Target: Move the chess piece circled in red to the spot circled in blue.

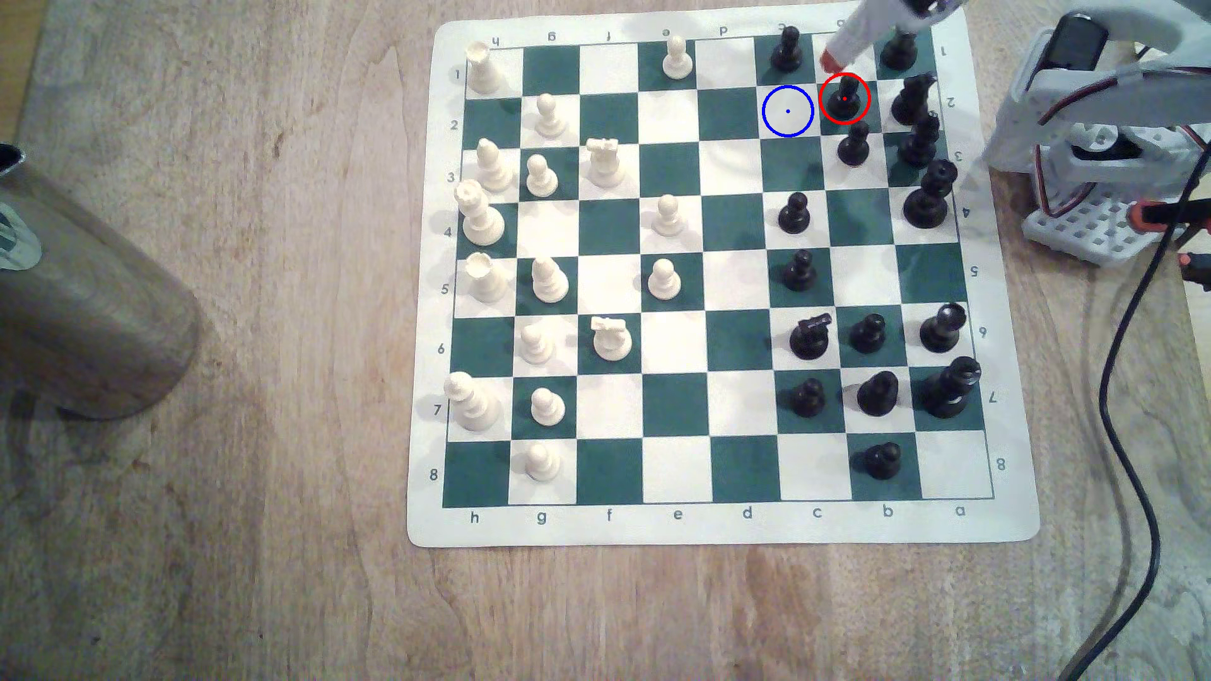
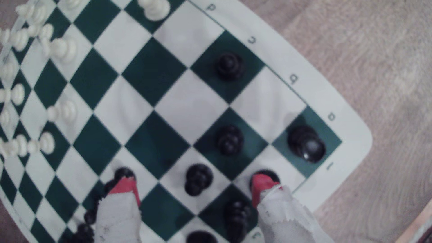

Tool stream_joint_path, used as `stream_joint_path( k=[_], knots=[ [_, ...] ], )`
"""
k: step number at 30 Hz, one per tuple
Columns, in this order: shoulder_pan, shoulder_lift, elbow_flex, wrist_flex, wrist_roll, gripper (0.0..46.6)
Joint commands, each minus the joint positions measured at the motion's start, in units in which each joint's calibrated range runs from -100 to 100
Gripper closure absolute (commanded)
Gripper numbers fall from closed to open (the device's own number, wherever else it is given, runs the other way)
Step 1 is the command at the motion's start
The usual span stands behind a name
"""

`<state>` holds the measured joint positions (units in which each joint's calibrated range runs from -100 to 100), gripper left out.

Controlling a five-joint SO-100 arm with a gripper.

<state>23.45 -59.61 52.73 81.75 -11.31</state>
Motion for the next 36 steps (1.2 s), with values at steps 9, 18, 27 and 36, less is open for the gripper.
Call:
stream_joint_path(
  k=[9, 18, 27, 36],
  knots=[
    [-1.0, 7.8, 2.3, -5.5, 0.3, 22.6],
    [-0.7, 10.7, 6.7, -11.1, 0.3, 23.2],
    [-0.7, 16.0, 7.3, -14.9, 0.0, 24.0],
    [-1.4, 21.2, 8.1, -18.3, 0.0, 25.8]
  ],
)
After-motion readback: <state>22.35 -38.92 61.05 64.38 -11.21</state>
